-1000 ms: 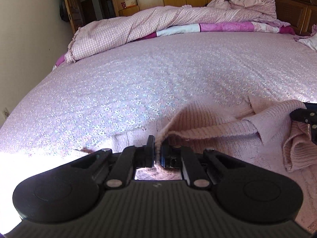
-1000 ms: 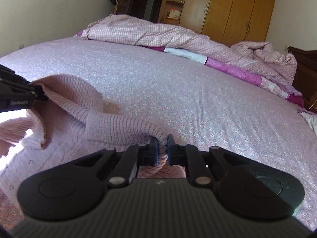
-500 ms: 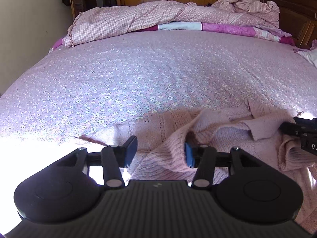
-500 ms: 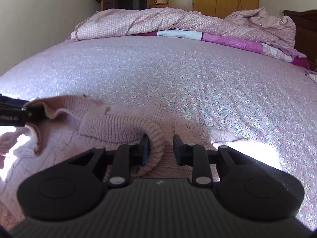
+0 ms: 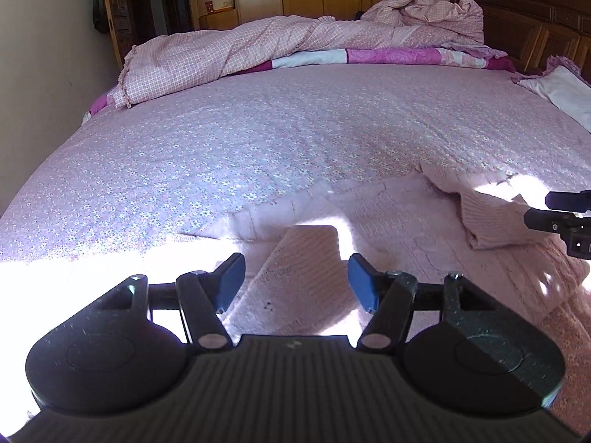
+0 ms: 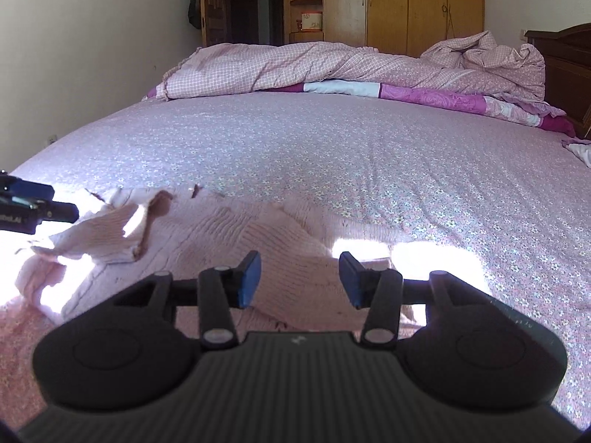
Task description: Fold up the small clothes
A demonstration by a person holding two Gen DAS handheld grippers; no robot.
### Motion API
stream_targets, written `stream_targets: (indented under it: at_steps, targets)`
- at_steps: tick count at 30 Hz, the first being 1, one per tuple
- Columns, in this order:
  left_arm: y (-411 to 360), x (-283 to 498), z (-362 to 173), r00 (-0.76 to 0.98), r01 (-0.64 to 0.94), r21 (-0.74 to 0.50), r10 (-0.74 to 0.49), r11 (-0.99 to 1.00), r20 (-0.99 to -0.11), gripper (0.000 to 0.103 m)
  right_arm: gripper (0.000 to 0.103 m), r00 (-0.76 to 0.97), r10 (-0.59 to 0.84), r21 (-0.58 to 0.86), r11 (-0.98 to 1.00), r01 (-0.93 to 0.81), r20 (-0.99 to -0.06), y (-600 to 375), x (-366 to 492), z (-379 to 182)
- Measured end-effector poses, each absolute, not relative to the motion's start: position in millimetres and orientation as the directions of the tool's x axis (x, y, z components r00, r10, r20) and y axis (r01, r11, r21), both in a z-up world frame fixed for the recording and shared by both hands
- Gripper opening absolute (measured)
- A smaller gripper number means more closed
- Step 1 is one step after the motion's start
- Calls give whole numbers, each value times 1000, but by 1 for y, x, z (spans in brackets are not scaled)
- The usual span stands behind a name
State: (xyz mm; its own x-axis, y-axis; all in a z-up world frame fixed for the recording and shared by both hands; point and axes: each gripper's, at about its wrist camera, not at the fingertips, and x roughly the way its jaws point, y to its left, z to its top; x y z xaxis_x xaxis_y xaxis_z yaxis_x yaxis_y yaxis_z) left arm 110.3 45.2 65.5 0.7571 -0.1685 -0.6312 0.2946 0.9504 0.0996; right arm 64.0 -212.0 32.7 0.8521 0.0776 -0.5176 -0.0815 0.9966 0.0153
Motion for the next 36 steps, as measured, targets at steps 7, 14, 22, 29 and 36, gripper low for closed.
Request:
stream_targets:
  at_steps: [7, 14, 22, 29, 36]
  targets:
    - [24, 100, 31, 700, 386, 155, -179, 909, -691, 69, 49, 823, 69, -50, 992, -117, -564, -197, 60, 17]
    - [12, 107, 12, 735, 382, 223, -148, 897, -662, 68, 49, 820, 55, -152, 973, -171, -569, -183, 72, 15]
    - [25, 118, 26, 769, 336, 174, -163, 926, -618, 11, 49, 830, 49, -212, 957, -199, -556, -175, 82, 9]
    - [64, 151, 44, 816, 171, 158, -50, 973, -577, 11, 49, 833, 50, -170, 971, -171, -551, -183, 89, 8]
    - [103, 194, 36, 791, 56, 124, 31, 991, -611, 11, 49, 830, 62, -146, 975, -170, -554, -188, 92, 4]
